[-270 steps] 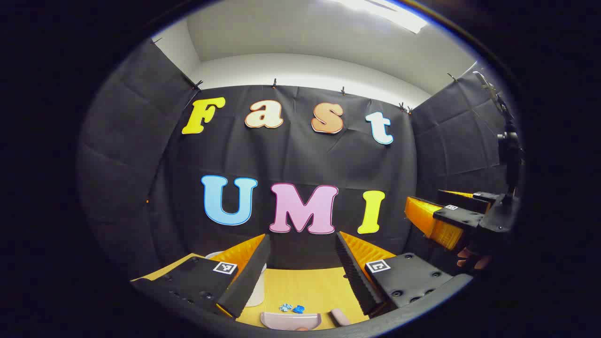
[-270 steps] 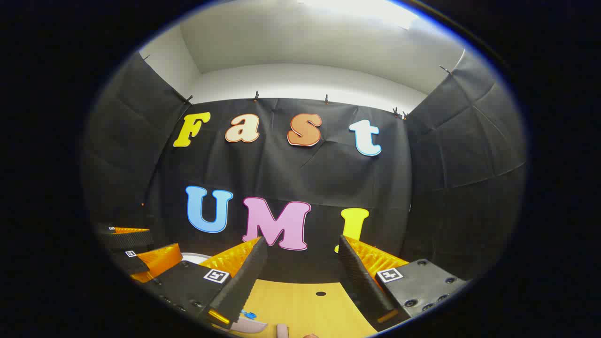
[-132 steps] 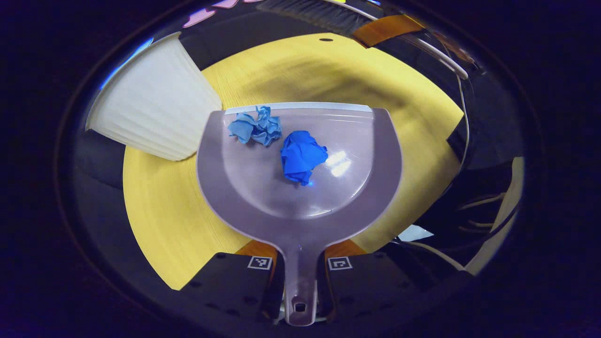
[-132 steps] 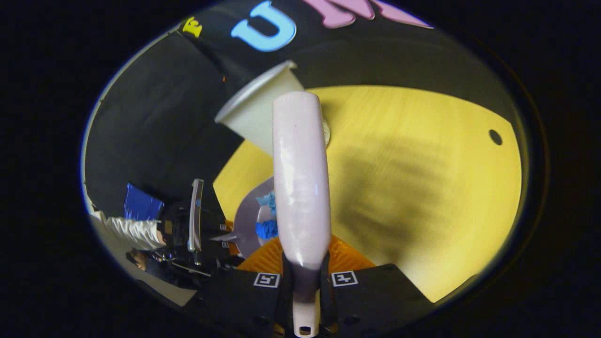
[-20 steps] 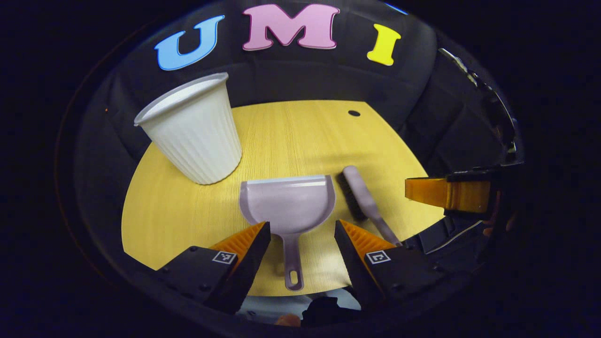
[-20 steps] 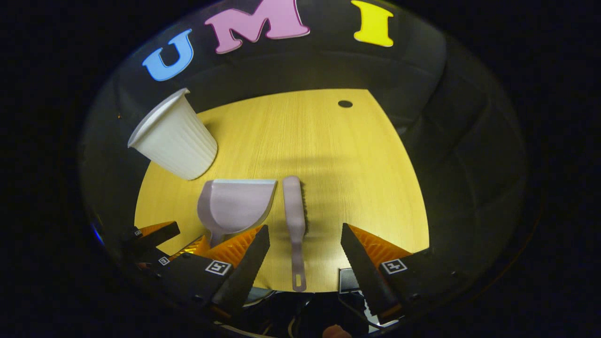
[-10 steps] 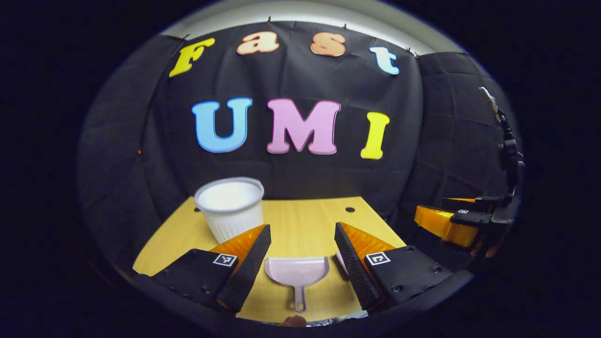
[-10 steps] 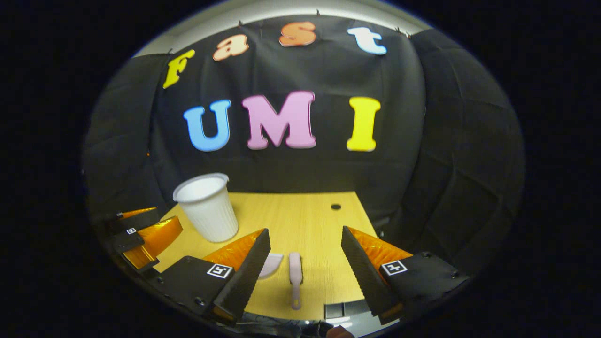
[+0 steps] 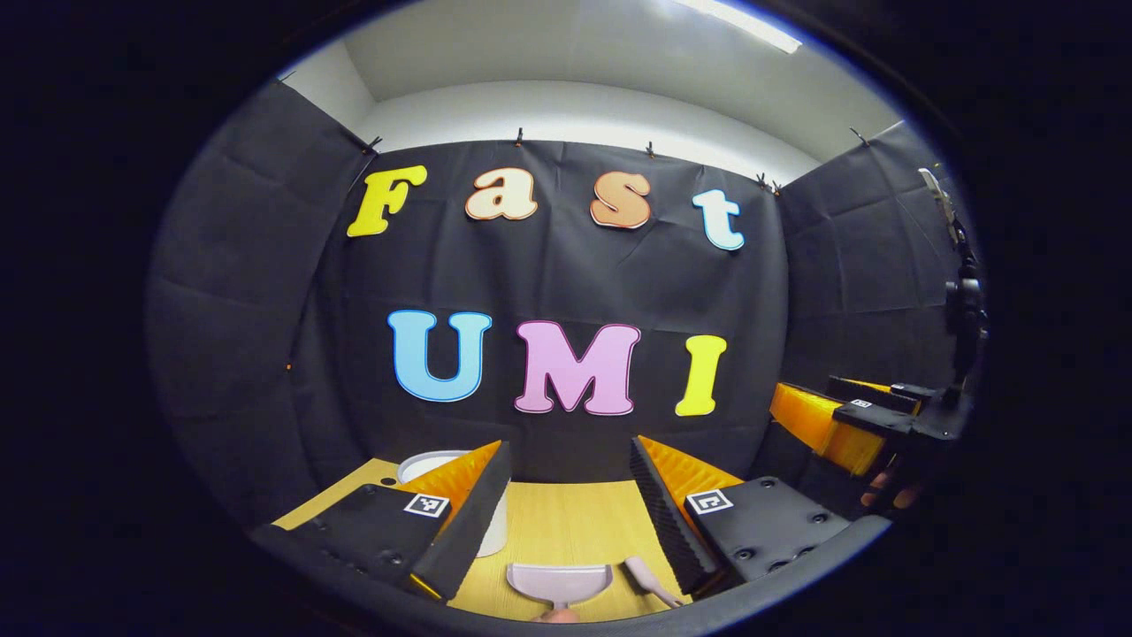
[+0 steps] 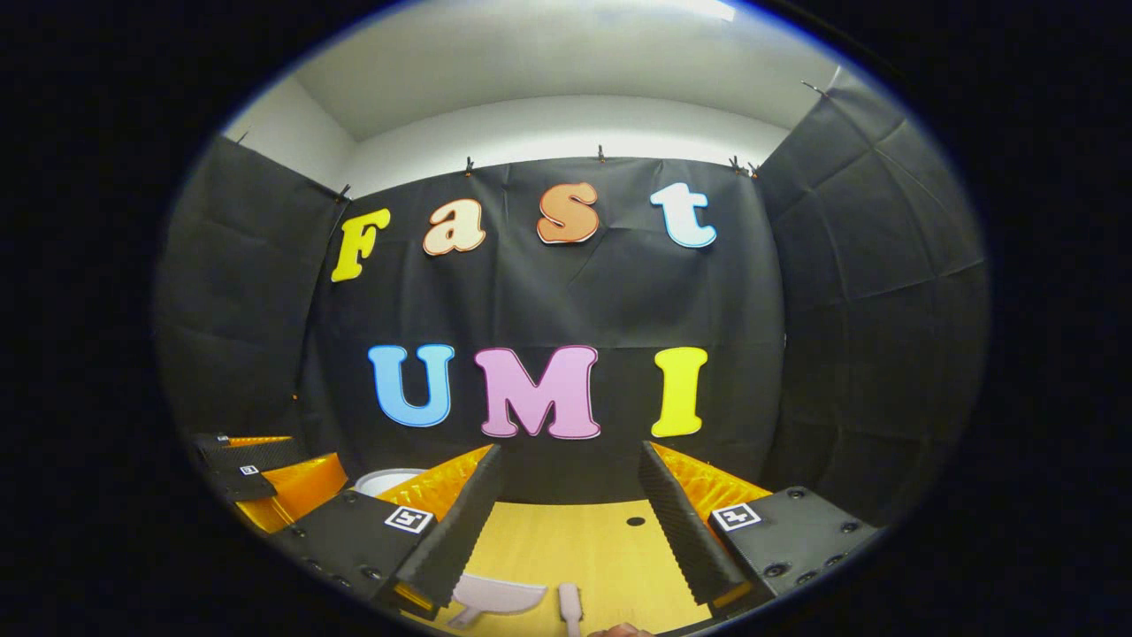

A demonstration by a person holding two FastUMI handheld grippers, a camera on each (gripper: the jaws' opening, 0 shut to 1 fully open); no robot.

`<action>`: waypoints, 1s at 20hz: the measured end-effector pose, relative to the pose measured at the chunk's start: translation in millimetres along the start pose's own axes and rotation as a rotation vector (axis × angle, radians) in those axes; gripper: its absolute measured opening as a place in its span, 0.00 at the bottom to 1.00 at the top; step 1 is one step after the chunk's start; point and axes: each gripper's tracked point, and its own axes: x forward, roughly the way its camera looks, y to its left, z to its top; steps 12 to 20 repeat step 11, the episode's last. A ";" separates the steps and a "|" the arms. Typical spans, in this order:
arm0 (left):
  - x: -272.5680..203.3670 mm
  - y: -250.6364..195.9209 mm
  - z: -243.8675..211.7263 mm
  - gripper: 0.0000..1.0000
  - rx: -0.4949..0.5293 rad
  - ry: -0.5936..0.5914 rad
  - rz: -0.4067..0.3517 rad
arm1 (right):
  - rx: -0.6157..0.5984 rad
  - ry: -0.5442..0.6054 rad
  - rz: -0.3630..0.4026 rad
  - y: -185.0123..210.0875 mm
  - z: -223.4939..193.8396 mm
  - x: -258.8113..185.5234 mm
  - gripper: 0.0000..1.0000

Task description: Pick up the small broom and dustpan from the desktop, sweep the trash into the dustpan with the broom, and then empty the trash into the garbage bin.

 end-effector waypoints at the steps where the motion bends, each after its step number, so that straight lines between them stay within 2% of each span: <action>1: 3.6 -0.4 -2.1 0.80 -0.021 -0.002 0.016 | 0.007 -0.009 0.009 0.3 4.2 -1.9 0.93; 3: 1.0 5.0 0.2 0.80 -0.052 0.024 0.052 | -0.003 0.003 0.027 0.9 1.6 -4.5 0.93; 5: 13.4 9.3 2.3 0.80 -0.028 0.011 0.076 | -0.008 -0.008 0.028 0.2 4.6 -2.7 0.93; 6: 14.4 12.2 6.5 0.80 -0.008 0.010 0.085 | -0.010 0.001 0.028 0.1 3.4 -3.5 0.98; 7: 22.1 16.2 7.5 0.80 -0.001 0.009 0.093 | -0.014 0.011 0.037 1.8 1.1 -3.0 0.98; 8: 28.3 17.2 10.4 0.81 -0.008 0.002 0.087 | -0.029 0.004 0.045 2.1 2.1 -2.9 0.93; 9: 37.8 12.9 11.9 0.81 -0.019 -0.004 0.068 | -0.047 0.004 0.034 -3.5 2.7 0.4 0.93; 10: 41.4 11.3 12.1 0.81 -0.027 -0.003 0.059 | -0.056 0.006 0.031 -5.7 2.2 1.4 0.98; 20: 43.2 9.9 8.5 0.81 -0.033 0.005 0.054 | -0.054 0.012 0.039 -4.0 0.7 1.1 0.98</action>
